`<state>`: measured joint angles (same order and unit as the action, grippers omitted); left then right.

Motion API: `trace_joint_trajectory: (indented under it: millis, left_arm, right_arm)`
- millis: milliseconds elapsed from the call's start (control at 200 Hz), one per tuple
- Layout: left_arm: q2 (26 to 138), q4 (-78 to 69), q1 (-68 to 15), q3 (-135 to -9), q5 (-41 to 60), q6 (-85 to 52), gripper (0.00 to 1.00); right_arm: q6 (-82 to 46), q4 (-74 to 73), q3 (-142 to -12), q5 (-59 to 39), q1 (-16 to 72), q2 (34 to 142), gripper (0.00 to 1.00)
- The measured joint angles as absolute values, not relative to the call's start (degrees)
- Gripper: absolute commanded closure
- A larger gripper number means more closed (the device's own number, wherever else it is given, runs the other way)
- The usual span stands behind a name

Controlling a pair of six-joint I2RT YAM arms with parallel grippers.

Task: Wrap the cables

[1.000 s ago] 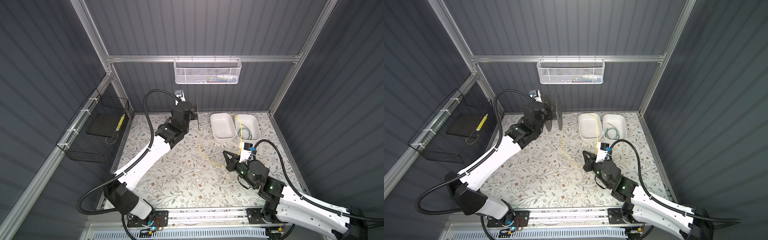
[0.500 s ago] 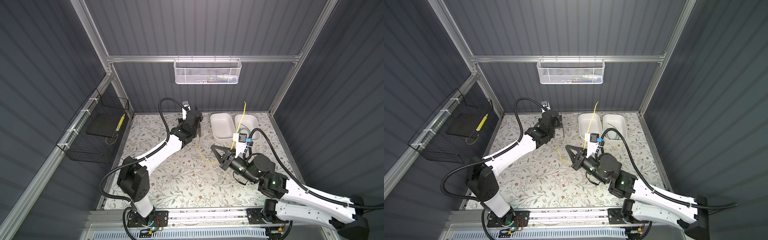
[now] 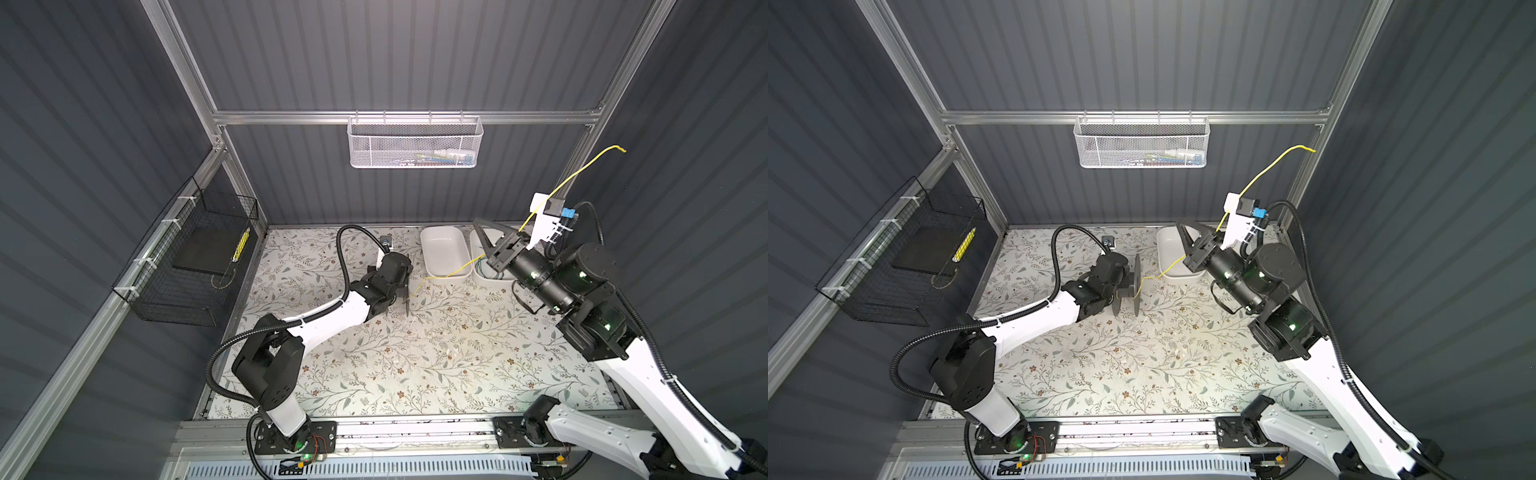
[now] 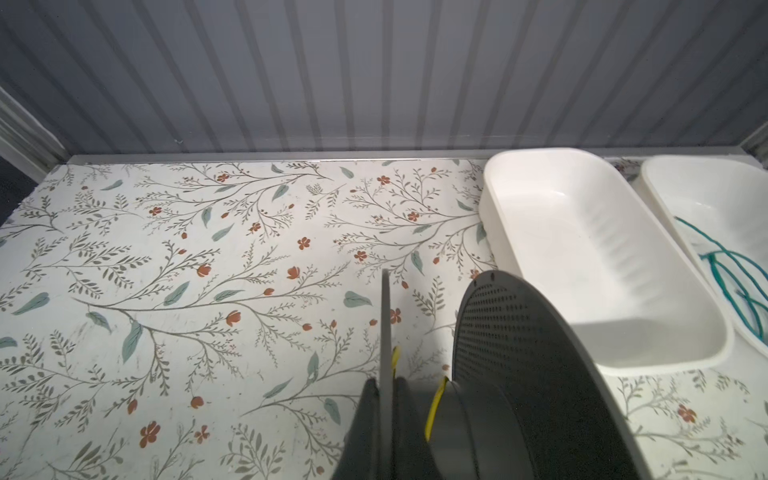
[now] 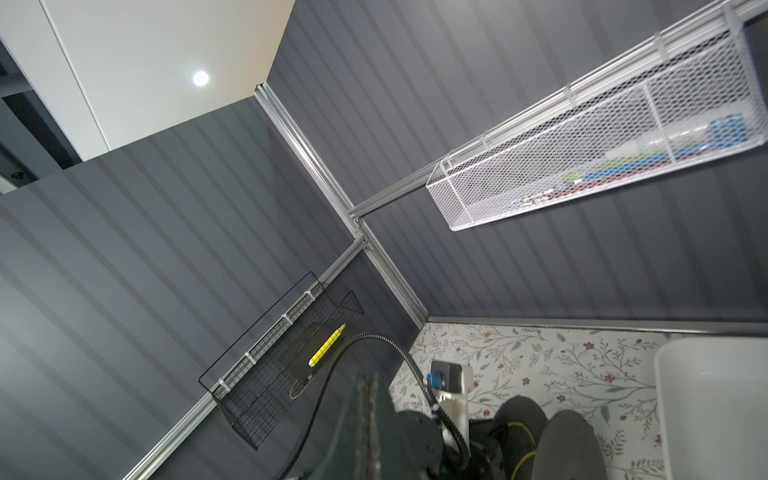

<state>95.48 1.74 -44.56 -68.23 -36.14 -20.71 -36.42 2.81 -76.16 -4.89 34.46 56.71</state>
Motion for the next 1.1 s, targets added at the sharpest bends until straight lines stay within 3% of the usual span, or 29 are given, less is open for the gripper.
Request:
trace_joint_trajectory:
  millis: [240, 585, 880, 1100]
  left_arm:
    - [93.6, 1.1, -51.3, -66.5, -35.9, -14.5, 1.0]
    - [77.8, 13.1, -55.1, -59.3, -32.7, -10.4, 1.0]
    - [64.8, 24.5, -59.2, -58.5, -27.6, -10.7, 1.0]
    - [54.9, 29.9, -59.2, -59.2, -19.5, -10.4, 1.0]
  right_arm:
    - [-37.5, 6.2, -86.7, -11.9, 25.8, 63.4, 1.0]
    - [-42.3, 5.1, -92.1, -20.1, 9.4, 75.4, 1.0]
    - [-42.6, 1.4, -97.3, -20.2, 4.6, 87.0, 1.0]
    - [-42.0, -2.3, -91.3, -17.3, 4.0, 94.0, 1.0]
